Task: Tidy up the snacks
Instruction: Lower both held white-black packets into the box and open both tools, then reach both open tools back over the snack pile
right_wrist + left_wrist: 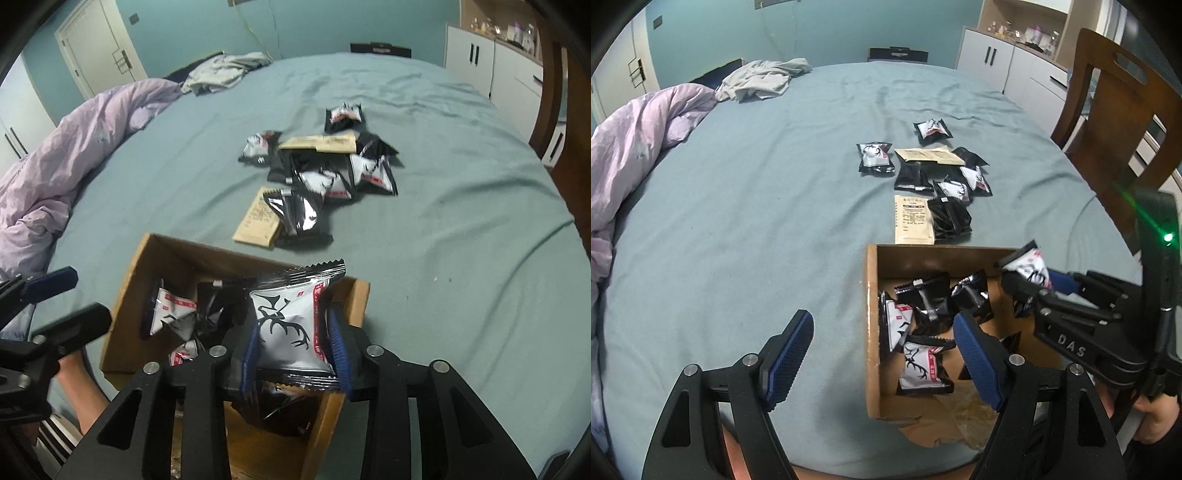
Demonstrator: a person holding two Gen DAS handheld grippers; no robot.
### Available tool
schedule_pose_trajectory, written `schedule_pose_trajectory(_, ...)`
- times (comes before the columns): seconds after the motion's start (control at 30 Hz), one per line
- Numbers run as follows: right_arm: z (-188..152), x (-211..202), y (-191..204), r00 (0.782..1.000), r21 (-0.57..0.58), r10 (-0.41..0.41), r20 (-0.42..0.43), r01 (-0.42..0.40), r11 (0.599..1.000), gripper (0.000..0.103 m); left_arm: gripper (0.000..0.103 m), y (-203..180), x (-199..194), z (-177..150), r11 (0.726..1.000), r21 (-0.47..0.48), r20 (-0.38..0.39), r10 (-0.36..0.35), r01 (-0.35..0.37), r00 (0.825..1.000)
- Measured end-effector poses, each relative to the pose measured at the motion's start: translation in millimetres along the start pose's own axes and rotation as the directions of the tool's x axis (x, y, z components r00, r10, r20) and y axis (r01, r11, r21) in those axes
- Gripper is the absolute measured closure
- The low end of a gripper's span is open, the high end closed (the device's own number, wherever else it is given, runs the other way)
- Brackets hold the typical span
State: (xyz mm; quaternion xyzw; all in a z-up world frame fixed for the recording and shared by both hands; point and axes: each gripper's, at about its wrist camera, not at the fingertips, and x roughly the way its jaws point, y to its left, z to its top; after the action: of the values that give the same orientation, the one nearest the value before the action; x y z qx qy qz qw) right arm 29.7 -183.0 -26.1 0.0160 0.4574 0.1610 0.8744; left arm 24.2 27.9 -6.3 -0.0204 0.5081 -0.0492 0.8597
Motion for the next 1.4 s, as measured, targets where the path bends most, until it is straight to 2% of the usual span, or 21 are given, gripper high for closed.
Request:
schedule_pose_trajectory(0.23,-0.8,-14.2,-3.9,0.998,0.037,0.06,0.029,-0.061,0.997,0.051,0.024,7.7,-1.8,-2.4,0.999,-0.028,0.007,0.014,-0.014,1.0)
schedule_pose_trajectory(0.3,-2.7,-25.9,-5.8,0.997,0.042,0.031,0.067,-0.034,0.999,0.039,0.024,9.4,-2.6,-3.3,0.999,-0.037,0.009,0.015,-0.014,1.0)
schedule_pose_trajectory(0.4,-7.9,-45.0,-12.1,0.991,0.069,-0.008,0.133,-0.001,0.998,0.029,0.024,9.7,-3.4,-4.4,0.999,-0.038,0.009,0.019,-0.019,1.0)
schedule_pose_trajectory(0.7,-26.5,-92.0,-31.0,0.975,0.136,-0.119,0.188,0.094,0.986,0.028,0.024,-1.2,-8.2,-7.6,0.999,0.019,0.023,0.036,-0.037,0.999)
schedule_pose_trajectory(0.83,-28.7,-106.3,-33.6,0.976,0.141,-0.129,0.177,0.105,0.984,0.023,0.024,-9.9,-11.2,-9.1,0.998,0.055,0.033,0.041,-0.043,0.999)
schedule_pose_trajectory(0.97,-27.6,-104.7,-36.6,0.976,0.137,-0.17,0.138,0.151,0.979,0.019,0.024,-18.5,-13.5,-9.4,0.995,0.087,0.045,0.038,-0.042,0.998)
schedule_pose_trajectory(1.2,-3.7,-75.6,-52.0,0.989,0.173,-0.128,0.074,0.113,0.978,0.019,0.024,-31.0,-11.9,-8.4,0.992,0.122,0.048,0.035,-0.041,0.998)
schedule_pose_trajectory(1.4,18.5,-52.4,-80.2,0.996,0.239,-0.077,0.049,0.063,0.969,0.019,0.024,-42.5,-5.8,-8.4,0.987,0.159,0.004,0.019,-0.02,1.0)
